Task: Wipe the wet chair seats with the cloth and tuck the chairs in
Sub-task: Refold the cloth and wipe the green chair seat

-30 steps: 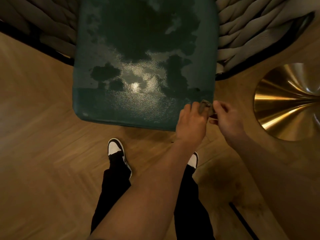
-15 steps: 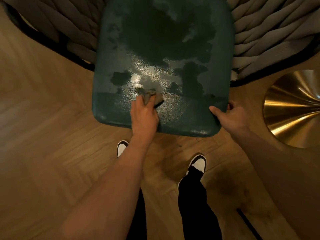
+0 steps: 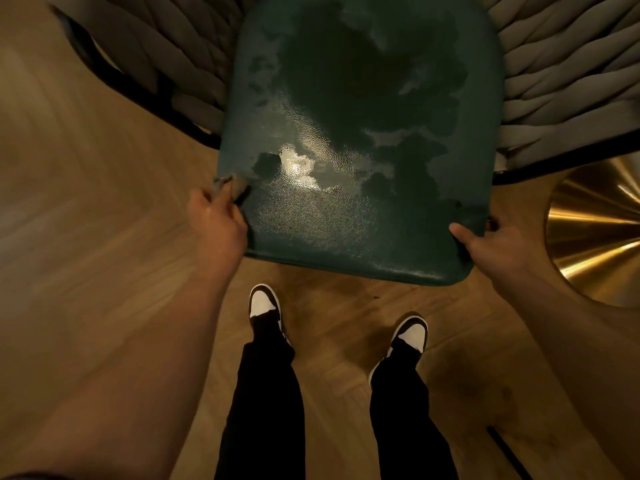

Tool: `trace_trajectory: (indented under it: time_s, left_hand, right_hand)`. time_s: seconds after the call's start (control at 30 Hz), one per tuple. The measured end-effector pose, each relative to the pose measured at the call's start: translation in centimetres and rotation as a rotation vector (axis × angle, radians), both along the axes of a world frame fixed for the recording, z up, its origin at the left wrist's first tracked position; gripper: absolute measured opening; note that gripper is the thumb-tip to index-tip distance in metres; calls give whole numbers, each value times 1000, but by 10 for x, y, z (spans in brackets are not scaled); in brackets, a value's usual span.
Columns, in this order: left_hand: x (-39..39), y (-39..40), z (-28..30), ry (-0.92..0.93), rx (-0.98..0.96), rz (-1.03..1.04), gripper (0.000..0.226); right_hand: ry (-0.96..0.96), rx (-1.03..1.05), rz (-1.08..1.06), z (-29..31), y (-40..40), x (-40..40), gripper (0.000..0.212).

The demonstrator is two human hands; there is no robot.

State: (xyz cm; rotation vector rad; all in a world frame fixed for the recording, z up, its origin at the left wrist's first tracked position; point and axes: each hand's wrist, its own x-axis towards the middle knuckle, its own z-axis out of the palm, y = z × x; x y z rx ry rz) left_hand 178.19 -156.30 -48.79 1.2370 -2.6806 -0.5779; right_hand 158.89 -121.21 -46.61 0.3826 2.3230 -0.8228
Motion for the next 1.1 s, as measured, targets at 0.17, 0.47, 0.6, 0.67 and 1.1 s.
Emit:
trace_trajectory:
  time_s: [0.17, 0.47, 0.6, 0.67, 1.1]
  left_hand:
    - [11, -42, 10, -20, 62, 122, 33]
    - [-18, -22, 2, 59, 141, 57, 32]
    - [-34, 14, 3, 81, 111, -150, 38]
    - [-46, 45, 3, 109, 138, -195, 41]
    - [-122, 226, 1, 104, 238, -417, 37]
  right_hand:
    - [-3, -45, -9, 2, -2, 2, 59]
    - [-42, -106, -15, 9, 0, -4, 52]
    - [-60, -156, -51, 8, 4, -6, 55]
    - [-80, -171, -80, 1, 12, -7, 58]
    - [-144, -319, -164, 7, 33, -19, 61]
